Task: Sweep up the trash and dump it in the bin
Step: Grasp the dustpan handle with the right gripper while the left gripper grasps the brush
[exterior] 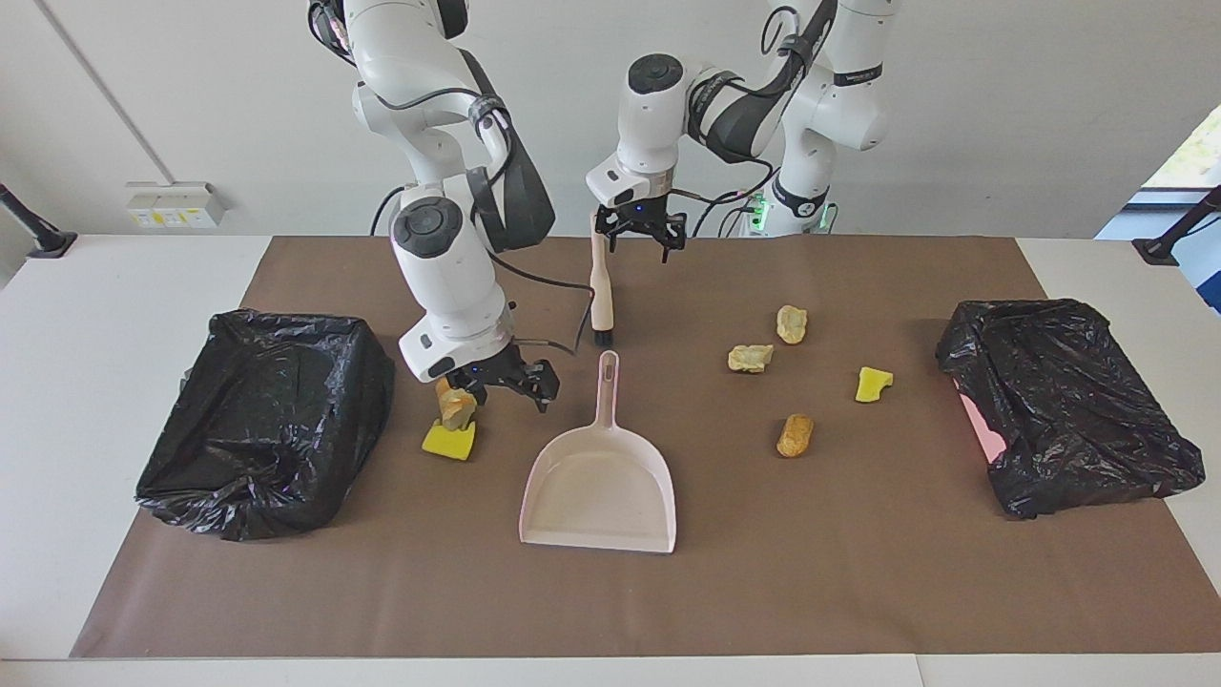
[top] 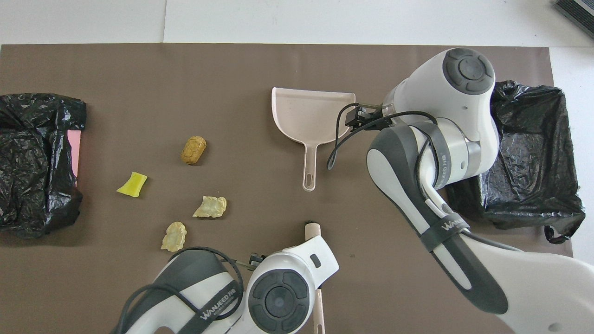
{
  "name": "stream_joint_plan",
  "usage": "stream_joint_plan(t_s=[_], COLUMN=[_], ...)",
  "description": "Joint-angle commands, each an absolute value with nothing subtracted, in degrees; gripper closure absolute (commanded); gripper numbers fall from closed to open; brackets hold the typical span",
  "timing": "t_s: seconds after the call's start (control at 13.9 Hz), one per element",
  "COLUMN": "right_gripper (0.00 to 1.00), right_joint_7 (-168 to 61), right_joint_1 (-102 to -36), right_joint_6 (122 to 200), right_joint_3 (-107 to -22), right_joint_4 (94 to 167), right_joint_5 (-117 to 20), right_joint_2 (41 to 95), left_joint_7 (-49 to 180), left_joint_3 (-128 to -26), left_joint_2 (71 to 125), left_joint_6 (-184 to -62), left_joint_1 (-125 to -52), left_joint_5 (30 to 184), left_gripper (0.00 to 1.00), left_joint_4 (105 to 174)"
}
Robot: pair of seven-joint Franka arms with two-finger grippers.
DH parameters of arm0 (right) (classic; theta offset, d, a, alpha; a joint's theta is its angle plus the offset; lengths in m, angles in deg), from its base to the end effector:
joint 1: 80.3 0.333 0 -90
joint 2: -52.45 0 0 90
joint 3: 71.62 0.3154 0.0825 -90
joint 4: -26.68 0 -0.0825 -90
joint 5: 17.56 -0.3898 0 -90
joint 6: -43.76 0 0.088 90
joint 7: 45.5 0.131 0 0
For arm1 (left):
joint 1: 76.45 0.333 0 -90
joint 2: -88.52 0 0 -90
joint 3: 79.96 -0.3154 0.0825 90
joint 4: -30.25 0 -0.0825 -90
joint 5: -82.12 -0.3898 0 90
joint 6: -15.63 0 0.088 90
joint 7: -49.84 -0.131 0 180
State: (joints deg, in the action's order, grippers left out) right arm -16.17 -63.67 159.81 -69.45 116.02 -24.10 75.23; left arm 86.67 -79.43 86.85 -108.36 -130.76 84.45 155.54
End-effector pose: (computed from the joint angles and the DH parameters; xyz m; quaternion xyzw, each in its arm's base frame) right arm 0.6487 0.2272 0.3976 -0.9908 0.1164 -0.0071 0.0682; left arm 0.3046 -0.4367 0.3732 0.9892 -0.1453 -0.0098 0.0140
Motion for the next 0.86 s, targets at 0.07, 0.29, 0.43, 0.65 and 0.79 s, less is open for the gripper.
stream_joint_plan(t_s=[0.07, 0.29, 0.43, 0.65, 0.79], right_gripper=[0.0, 0.0, 0.0, 0.0, 0.0], right_joint_7=[-12.11, -9.29, -9.37, -11.56, -12.63], right_joint_1=[-60.88, -57.8, -56.75, -56.3, -55.52], right_joint_6=[159.33, 160.12, 160.21, 160.65, 160.91], right_joint_3=[-68.81, -68.28, -68.19, -68.28, -68.28], right_joint_4=[112.55, 111.32, 111.49, 111.85, 113.25], right_joint_5=[-26.96, -27.49, -27.06, -25.57, -24.95], right_joint_2=[79.16, 81.8, 82.15, 82.33, 82.24], left_joint_7=[95.1, 95.28, 95.28, 95.28, 95.02], left_joint_3=[-80.57, -80.57, -80.57, -80.4, -80.31], left_joint_2=[87.73, 90.37, 90.28, 90.02, 89.67], left_joint_6=[-114.71, -116.82, -116.56, -116.03, -114.19], left_joint_1=[-137.6, -139.99, -140.61, -141.22, -141.93], left_joint_5=[84.93, 85.02, 85.02, 85.98, 87.39], left_gripper=[0.0, 0.0, 0.0, 0.1, 0.15], left_joint_4=[160.76, 160.68, 160.33, 160.59, 160.33])
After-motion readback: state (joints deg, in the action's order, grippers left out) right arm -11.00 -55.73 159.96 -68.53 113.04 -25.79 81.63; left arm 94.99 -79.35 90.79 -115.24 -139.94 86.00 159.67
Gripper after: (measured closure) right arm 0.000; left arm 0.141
